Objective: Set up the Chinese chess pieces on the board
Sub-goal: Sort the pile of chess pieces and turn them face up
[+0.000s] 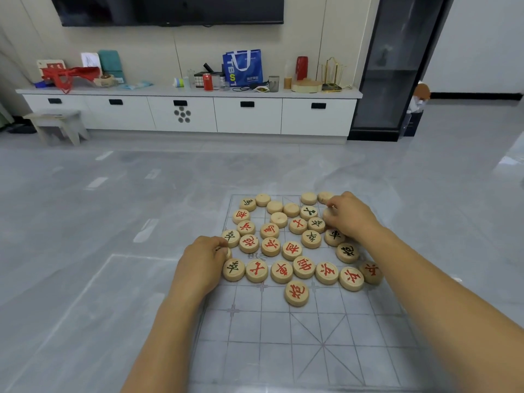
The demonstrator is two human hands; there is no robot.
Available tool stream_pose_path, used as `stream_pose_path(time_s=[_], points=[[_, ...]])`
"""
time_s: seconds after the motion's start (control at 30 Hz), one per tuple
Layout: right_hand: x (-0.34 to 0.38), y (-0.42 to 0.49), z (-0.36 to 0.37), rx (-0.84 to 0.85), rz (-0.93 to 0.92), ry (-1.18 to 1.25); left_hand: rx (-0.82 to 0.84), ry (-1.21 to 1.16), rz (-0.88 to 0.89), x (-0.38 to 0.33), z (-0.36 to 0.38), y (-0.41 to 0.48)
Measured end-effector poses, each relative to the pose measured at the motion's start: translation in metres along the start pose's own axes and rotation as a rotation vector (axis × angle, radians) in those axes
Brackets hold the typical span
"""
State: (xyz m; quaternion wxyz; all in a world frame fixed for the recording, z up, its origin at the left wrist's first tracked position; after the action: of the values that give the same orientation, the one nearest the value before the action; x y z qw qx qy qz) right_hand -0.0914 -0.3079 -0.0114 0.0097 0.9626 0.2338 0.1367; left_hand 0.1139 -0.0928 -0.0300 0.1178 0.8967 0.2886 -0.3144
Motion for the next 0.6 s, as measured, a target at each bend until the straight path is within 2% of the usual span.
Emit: stream_pose_path(time_s=[0.1, 0.2, 0.27, 0.43, 0.6], points=[[-0.001, -0.033, -0.009, -0.036, 0.022, 0.398, 0.061, 0.004, 0.018, -0.002, 0.002, -0.001], [-0.001, -0.088, -0.012, 0.045, 0.089, 0.857, 0.18, -0.002, 0.028, -0.003, 0.007, -0.004], [0.0, -0.122, -0.01, 0.105, 0.102, 0.989, 0.238, -0.013, 0.02, -0.002, 0.009, -0.009], [-0.004, -0.169, -0.005, 0.124, 0.077, 1.018, 0.248, 0.033, 0.053, -0.005, 0.005, -0.019], [0.0, -0.185, 0.008, 0.158, -0.043, 0.651, 0.273, 0.089, 0.067, -0.002, 0.003, -0.041]])
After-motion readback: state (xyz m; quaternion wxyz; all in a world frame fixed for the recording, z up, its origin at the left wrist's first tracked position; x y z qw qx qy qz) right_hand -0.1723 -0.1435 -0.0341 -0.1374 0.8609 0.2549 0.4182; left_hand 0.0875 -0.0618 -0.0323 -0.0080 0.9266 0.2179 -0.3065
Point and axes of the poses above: each hand's wrist, its own y-axis towards the middle knuckle, its own z-axis out of the palm, x = y × z, the point moved 9 cm from there along y, towards the middle knuckle, and after that the axes turned 2 degrees about -y, right-handed, at the moved point
